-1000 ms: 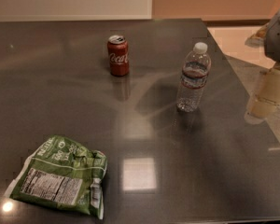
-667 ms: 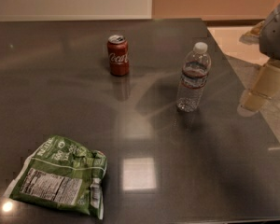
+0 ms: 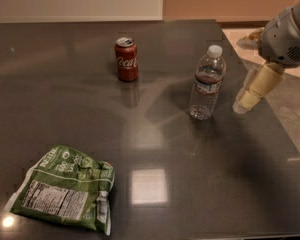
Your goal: Knock water bottle over
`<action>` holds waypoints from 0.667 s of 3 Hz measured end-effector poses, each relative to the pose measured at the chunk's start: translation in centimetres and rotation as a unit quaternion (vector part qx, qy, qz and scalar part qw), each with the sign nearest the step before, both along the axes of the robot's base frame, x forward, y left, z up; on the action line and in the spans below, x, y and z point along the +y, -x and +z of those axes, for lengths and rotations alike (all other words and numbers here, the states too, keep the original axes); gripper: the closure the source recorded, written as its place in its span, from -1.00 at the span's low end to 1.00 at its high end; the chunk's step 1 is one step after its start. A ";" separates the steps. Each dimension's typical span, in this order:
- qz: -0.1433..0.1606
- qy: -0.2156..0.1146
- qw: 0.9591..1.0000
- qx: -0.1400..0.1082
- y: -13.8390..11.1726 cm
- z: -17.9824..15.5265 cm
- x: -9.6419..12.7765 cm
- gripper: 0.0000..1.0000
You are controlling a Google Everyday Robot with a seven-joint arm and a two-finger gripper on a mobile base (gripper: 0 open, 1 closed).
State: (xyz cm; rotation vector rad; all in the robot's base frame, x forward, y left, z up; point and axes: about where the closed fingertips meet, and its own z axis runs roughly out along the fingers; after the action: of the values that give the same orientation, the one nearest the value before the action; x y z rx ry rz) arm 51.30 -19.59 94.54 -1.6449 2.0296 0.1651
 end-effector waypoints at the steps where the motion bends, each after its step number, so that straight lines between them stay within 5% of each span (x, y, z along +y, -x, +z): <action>1: 0.006 -0.066 0.998 0.004 -1.6 -1.0 1.3 -1.00; 2: 0.011 -0.122 0.992 -0.002 -2.6 -1.5 2.5 -1.00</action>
Offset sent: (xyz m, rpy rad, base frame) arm 0.0376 0.0335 -0.0165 0.3871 -0.0280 0.0278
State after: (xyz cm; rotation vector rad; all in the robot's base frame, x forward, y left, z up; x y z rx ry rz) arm 53.86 -17.09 93.08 -1.5132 1.9029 0.4015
